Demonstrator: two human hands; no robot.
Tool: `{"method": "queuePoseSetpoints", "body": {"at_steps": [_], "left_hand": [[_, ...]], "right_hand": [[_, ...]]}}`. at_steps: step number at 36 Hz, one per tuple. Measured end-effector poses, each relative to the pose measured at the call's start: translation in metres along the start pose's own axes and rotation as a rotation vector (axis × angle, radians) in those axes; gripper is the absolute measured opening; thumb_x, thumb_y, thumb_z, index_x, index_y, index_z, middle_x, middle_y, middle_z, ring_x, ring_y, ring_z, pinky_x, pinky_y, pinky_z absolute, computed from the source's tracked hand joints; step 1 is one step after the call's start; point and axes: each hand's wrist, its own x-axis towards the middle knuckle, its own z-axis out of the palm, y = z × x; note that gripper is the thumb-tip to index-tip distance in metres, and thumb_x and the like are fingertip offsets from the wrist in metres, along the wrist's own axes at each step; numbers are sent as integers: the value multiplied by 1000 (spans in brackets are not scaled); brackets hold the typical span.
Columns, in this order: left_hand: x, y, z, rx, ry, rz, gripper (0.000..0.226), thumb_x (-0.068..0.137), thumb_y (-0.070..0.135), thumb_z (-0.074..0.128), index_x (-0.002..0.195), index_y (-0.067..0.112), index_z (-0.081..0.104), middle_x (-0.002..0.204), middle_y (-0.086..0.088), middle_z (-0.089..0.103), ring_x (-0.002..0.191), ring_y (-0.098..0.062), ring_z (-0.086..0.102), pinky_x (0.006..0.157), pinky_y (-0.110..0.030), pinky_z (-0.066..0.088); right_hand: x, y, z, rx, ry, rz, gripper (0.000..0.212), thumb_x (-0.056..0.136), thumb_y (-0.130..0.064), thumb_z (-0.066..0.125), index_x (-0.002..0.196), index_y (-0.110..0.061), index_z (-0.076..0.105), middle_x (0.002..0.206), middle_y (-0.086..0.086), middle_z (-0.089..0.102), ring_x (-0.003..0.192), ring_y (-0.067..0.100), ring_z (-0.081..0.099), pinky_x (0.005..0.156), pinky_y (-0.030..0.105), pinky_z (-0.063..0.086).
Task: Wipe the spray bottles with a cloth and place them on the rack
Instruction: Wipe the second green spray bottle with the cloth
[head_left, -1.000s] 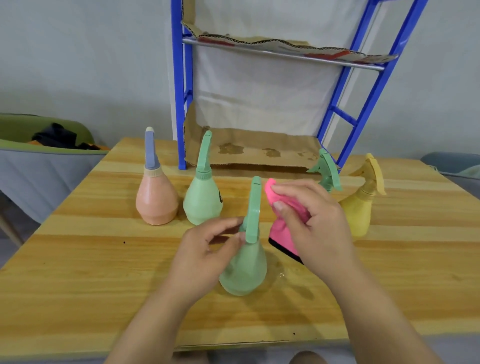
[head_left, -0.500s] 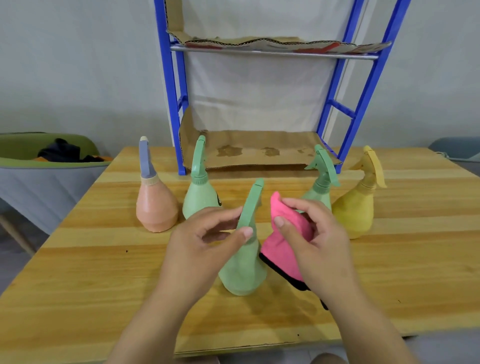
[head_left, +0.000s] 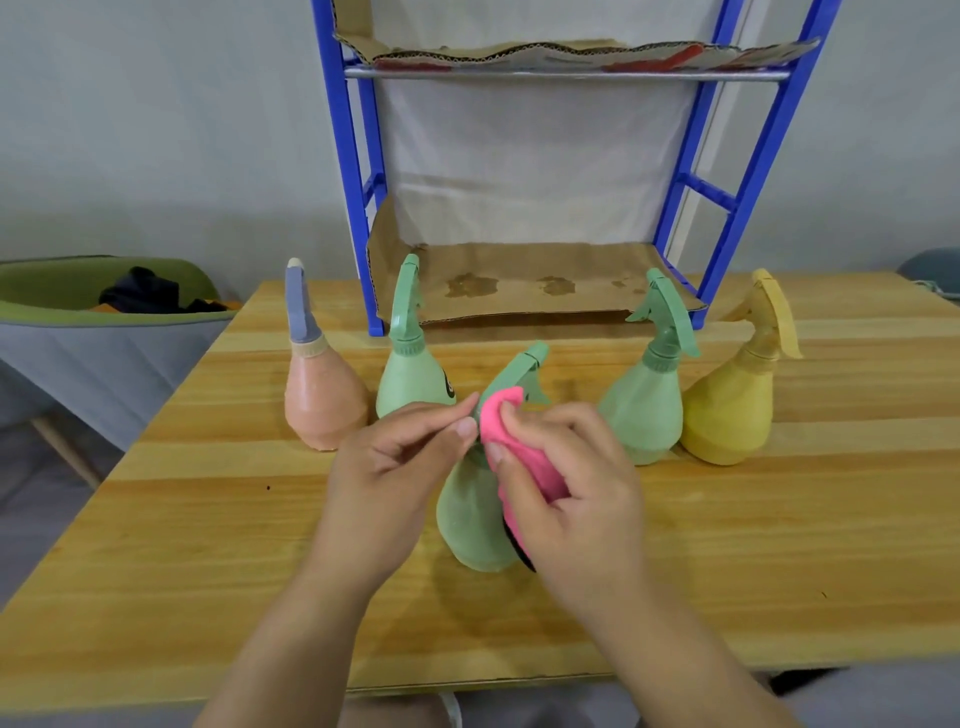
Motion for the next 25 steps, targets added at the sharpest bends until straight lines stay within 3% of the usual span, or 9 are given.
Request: {"method": "queuePoseSetpoints", "body": {"at_steps": [6, 10, 14, 19, 22, 25], "left_hand": [[0, 0, 0, -45, 8, -19, 23, 78, 10, 65, 95, 21, 74, 91, -3, 76, 91, -15, 70, 82, -25, 56], [0, -1, 0, -28, 30, -11, 22, 76, 11, 72, 92, 27, 76, 89, 1, 76, 88, -12, 70, 83, -26, 56], [-2, -1, 4, -22, 45, 0, 25, 74, 17, 63, 92, 29, 75, 89, 5, 76, 90, -9, 70, 81, -23, 56], [-1, -3, 0, -1, 34, 27, 17, 74, 25, 74, 89, 32, 77, 91, 2, 76, 93, -14, 70, 84, -28, 56], [-1, -2, 0, -2, 15, 42, 22, 75, 17, 70, 87, 34, 77, 85, 7, 76, 87, -9, 71, 78, -24, 56], [-1, -2, 5, 28, -12, 61, 18, 70, 30, 72, 87, 38, 74, 84, 10, 74, 81, -5, 69, 72, -18, 53]], "right_hand": [[-5, 8, -6, -30, -58, -95, 21, 83, 3, 68, 104, 4, 70, 91, 9, 64, 82, 14, 62, 72, 21, 50], [-3, 17, -12, -73, -11, 90, 21, 81, -7, 70, 102, -5, 72, 92, -3, 60, 86, -2, 57, 77, 9, 45], [-2, 13, -10, 0, 3, 237, 26, 78, -8, 73, 104, -14, 72, 93, -11, 60, 89, -6, 57, 78, 6, 43], [-11, 4, 1, -7, -13, 53, 22, 81, -5, 71, 103, -2, 71, 89, 4, 61, 85, 5, 58, 76, 14, 47], [-13, 8, 0, -27, -30, -22, 23, 80, 3, 72, 102, 1, 71, 88, 10, 62, 84, 11, 60, 75, 20, 50], [-15, 11, -3, -29, -35, 2, 21, 79, 1, 73, 100, 0, 72, 89, 9, 65, 85, 10, 62, 75, 19, 51]]}}
